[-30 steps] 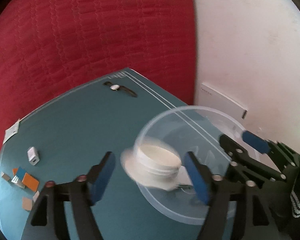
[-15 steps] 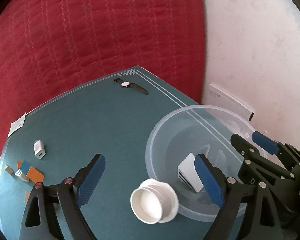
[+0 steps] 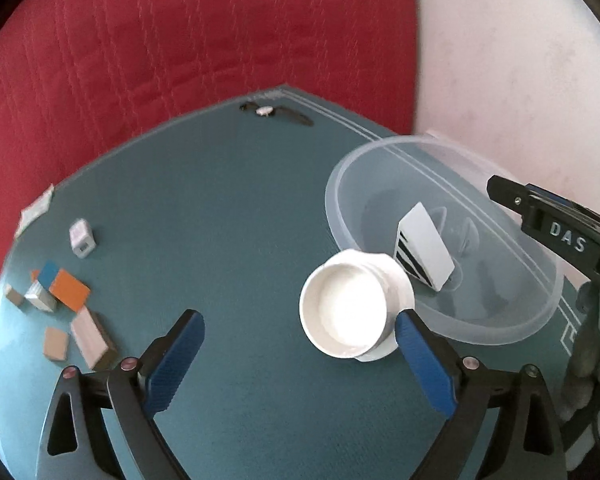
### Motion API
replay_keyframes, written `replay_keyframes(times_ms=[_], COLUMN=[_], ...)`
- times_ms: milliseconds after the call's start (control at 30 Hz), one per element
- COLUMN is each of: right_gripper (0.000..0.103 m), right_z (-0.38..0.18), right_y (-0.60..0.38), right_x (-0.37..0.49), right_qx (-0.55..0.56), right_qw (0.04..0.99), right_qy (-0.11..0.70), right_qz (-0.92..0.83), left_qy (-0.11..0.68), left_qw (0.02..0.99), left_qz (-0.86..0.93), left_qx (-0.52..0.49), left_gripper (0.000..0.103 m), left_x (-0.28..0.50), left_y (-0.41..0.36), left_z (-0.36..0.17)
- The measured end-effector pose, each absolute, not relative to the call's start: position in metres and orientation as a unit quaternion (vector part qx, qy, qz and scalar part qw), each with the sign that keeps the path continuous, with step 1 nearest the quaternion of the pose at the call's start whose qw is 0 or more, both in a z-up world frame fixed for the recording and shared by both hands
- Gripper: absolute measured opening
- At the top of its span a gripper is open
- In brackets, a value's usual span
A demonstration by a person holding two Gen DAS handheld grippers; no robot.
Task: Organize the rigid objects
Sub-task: 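Lower the white bowl into the clear basin and open the left gripper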
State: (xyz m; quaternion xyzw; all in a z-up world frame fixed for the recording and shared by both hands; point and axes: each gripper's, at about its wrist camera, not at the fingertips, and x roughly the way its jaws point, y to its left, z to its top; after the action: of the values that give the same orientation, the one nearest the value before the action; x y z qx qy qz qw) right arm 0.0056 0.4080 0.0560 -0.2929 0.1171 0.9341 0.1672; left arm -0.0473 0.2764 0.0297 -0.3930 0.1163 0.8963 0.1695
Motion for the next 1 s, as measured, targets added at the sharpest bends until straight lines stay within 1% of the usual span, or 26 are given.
replay_keyframes(times_ms=[133, 167, 233, 267, 300, 333, 400, 433, 533, 600, 800, 933, 967, 1000], right_gripper=[0.049, 0.049, 0.049, 0.049, 0.049, 0.049, 0.049, 0.049, 0.049, 0.049, 0.049, 0.049, 0.049, 0.049], right_z=[0.056, 0.056, 0.054, 0.053, 0.053, 0.053, 0.053, 0.054, 0.054, 0.054, 0.056, 0.056, 0.056, 0.056], right_y=[0.407, 0.407, 0.407, 0.407, 0.406, 0.406, 0.405, 0.406, 0.406, 0.405, 0.403, 0.403, 0.402, 0.402], right_x=[0.007, 0.007, 0.006, 0.006, 0.007, 0.009, 0.009, 0.008, 0.008, 0.008, 0.008, 0.008, 0.008, 0.008], right_qx=[-0.29, -0.29, -0.292, -0.293, -0.293, -0.293, -0.293, -0.293, -0.293, -0.294, -0.293, -0.295, -0.295, -0.295], right_qw=[0.164, 0.164, 0.162, 0.161, 0.16, 0.159, 0.158, 0.158, 0.158, 0.158, 0.157, 0.156, 0.155, 0.155], right_qy=[0.116, 0.116, 0.118, 0.118, 0.118, 0.118, 0.117, 0.117, 0.117, 0.117, 0.117, 0.117, 0.117, 0.117], right_qz=[0.936, 0.936, 0.935, 0.935, 0.935, 0.935, 0.936, 0.936, 0.935, 0.935, 0.936, 0.935, 0.936, 0.936], left_qy=[0.098, 0.094, 0.083, 0.079, 0.075, 0.072, 0.069, 0.069, 0.07, 0.073, 0.079, 0.082, 0.081, 0.08], left_qw=[0.18, 0.181, 0.191, 0.196, 0.204, 0.211, 0.224, 0.232, 0.249, 0.254, 0.263, 0.254, 0.25, 0.248], left_qz=[0.896, 0.896, 0.895, 0.894, 0.893, 0.891, 0.888, 0.886, 0.883, 0.883, 0.879, 0.883, 0.884, 0.885], left_qx=[-0.393, -0.394, -0.394, -0.394, -0.395, -0.395, -0.396, -0.395, -0.392, -0.388, -0.389, -0.386, -0.386, -0.386], left_gripper=[0.098, 0.097, 0.091, 0.086, 0.079, 0.075, 0.06, 0.056, 0.037, 0.031, 0.021, 0.021, 0.025, 0.041], left_x=[-0.054, -0.054, -0.056, -0.056, -0.056, -0.055, -0.055, -0.053, -0.05, -0.047, -0.044, -0.041, -0.04, -0.04], left_y=[0.273, 0.273, 0.271, 0.271, 0.271, 0.271, 0.271, 0.272, 0.276, 0.277, 0.282, 0.283, 0.282, 0.282], left_z=[0.031, 0.031, 0.031, 0.031, 0.032, 0.032, 0.032, 0.033, 0.033, 0.033, 0.031, 0.032, 0.033, 0.033])
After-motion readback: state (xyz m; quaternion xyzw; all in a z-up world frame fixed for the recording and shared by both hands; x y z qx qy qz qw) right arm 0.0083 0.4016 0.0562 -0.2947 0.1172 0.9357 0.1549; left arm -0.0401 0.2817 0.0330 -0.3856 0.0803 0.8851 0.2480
